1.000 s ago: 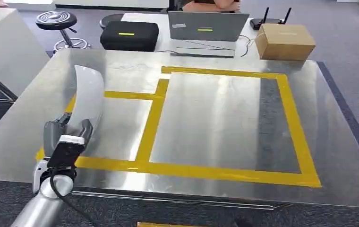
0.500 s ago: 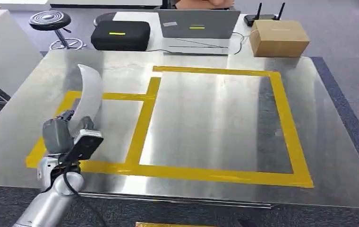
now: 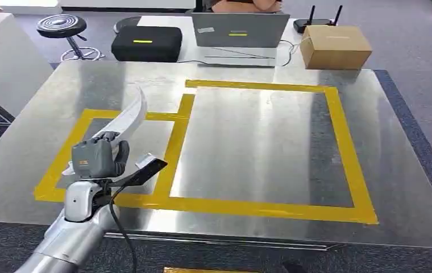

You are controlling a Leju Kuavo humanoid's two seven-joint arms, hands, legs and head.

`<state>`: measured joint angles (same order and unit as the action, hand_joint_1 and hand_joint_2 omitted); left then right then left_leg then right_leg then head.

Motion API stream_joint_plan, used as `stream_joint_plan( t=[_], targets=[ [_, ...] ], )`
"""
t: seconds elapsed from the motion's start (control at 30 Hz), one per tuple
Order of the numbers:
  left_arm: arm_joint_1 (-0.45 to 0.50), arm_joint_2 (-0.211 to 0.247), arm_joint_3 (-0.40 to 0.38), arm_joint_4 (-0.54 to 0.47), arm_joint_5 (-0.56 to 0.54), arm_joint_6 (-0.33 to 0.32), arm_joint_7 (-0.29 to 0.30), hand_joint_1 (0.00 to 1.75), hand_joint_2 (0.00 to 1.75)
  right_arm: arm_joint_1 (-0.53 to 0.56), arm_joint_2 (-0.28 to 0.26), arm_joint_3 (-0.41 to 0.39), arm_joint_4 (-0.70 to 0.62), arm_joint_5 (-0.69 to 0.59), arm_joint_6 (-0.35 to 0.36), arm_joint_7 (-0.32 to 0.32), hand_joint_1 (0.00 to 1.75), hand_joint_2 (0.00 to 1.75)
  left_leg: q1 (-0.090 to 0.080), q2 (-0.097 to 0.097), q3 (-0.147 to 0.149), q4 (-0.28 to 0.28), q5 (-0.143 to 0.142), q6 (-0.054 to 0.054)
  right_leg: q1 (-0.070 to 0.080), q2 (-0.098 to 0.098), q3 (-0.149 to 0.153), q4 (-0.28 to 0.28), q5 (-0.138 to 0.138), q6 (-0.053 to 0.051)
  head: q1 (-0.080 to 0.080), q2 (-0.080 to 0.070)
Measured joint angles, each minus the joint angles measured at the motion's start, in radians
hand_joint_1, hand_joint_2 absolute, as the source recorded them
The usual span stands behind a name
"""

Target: Take the parts from the cabinet and place them on the table.

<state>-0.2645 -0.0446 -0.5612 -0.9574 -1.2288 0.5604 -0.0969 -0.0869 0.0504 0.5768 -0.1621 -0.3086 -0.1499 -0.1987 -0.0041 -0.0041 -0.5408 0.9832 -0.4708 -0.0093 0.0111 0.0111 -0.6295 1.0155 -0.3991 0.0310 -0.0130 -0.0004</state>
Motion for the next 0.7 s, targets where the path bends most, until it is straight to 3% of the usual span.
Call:
stream_joint_plan(
  t=[0.23, 0.53, 0.57, 0.63, 0.67, 0.7],
  targets=[
    [-0.031, -0.001, -0.027, 0.081, -0.018, -0.01, 0.0, 1.75, 1.75, -0.002, 0.0, 0.002, 0.0, 0.003, 0.001, 0.002, 0.0, 1.75, 0.0, 0.0, 0.0, 0.0, 0.0, 0.0, 0.0, 0.0, 0.0, 0.0, 0.0, 0.0, 0.0, 0.0],
    [-0.043, -0.001, -0.037, 0.114, -0.019, -0.01, 0.0, 1.75, 1.75, -0.004, 0.0, 0.002, 0.0, 0.003, 0.001, 0.003, 0.0, 1.75, 0.0, 0.0, 0.0, 0.0, 0.0, 0.0, 0.0, 0.0, 0.0, 0.0, 0.0, 0.0, 0.0, 0.0],
    [-0.043, -0.001, -0.037, 0.116, -0.019, -0.01, 0.0, 1.75, 1.75, -0.004, 0.0, 0.002, 0.0, 0.003, 0.001, 0.003, 0.0, 0.0, 0.0, 0.0, 0.0, 0.0, 0.0, 0.0, 0.0, 0.0, 0.0, 0.0, 0.0, 0.0, 0.0, 0.0],
    [-0.043, -0.001, -0.037, 0.12, -0.019, -0.01, 0.0, 1.75, 1.75, -0.003, 0.0, 0.002, 0.0, 0.003, 0.001, 0.003, 0.0, 0.0, 0.0, 0.0, 0.0, 0.0, 0.0, 0.0, 0.0, 0.0, 0.0, 0.0, 0.0, 0.0, 0.0, 0.0],
    [-0.043, -0.001, -0.037, 0.122, -0.019, -0.01, 0.0, 1.4, 1.75, -0.003, 0.0, 0.002, 0.0, 0.003, 0.001, 0.003, 0.0, 0.0, 0.0, 0.0, 0.0, 0.0, 0.0, 0.0, 0.0, 0.0, 0.0, 0.0, 0.0, 0.0, 0.0, 0.0],
    [-0.044, -0.001, -0.037, 0.125, -0.018, -0.011, 0.0, 0.09, 1.75, -0.004, 0.0, 0.002, 0.0, 0.004, 0.001, 0.003, 0.0, 0.0, 0.0, 0.0, 0.0, 0.0, 0.0, 0.0, 0.0, 0.0, 0.0, 0.0, 0.0, 0.0, 0.0, 0.0]
  ],
)
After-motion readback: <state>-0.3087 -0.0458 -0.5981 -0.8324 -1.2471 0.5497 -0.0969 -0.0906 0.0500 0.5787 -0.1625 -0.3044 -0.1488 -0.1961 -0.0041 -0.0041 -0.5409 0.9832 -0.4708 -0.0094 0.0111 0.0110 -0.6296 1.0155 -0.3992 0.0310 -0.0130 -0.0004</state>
